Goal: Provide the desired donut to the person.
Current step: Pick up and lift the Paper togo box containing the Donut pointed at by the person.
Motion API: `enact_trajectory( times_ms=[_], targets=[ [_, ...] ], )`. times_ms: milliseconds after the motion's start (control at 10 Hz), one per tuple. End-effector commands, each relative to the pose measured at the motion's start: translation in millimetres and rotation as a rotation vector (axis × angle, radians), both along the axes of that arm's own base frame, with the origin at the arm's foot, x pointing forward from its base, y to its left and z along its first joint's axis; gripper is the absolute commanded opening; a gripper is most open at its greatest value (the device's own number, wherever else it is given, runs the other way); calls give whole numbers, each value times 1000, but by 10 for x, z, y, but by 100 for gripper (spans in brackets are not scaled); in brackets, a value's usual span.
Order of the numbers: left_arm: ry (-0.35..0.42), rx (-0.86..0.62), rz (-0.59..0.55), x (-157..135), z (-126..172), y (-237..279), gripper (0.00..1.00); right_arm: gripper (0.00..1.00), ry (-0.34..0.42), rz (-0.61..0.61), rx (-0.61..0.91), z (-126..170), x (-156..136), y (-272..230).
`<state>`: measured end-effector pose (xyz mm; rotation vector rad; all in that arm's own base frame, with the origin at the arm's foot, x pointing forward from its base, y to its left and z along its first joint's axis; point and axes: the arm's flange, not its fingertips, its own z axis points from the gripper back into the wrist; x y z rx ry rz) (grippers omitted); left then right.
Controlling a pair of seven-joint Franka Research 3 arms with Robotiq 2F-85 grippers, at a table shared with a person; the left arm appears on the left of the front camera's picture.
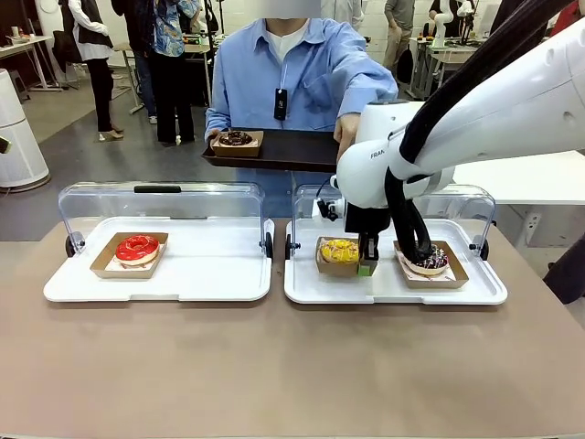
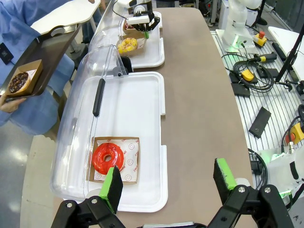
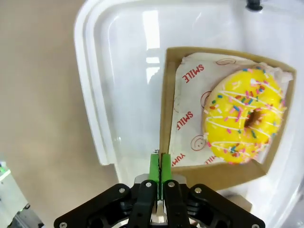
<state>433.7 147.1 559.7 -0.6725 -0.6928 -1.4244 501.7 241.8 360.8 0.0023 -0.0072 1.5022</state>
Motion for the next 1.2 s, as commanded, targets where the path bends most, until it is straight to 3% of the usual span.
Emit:
enact_trajectory(
  times_ms=[0, 400, 600, 800, 1100],
  targets=[
    [-4, -9, 10, -5, 16, 2, 100, 0, 16, 30, 1, 385, -358, 13],
    [-4, -9, 10, -5, 16, 2, 100, 0, 72, 24, -55, 1310, -1008, 78],
    [-4, -9, 10, -5, 16, 2, 100, 0, 33, 2, -51, 1835, -1250, 134],
    [-4, -9, 10, -5, 16, 2, 100, 0, -9, -22, -42, 2259, -1359, 169],
    [-4, -9, 10, -5, 16, 2, 100, 0, -38, -35, -39, 2585, -1390, 204]
  ],
)
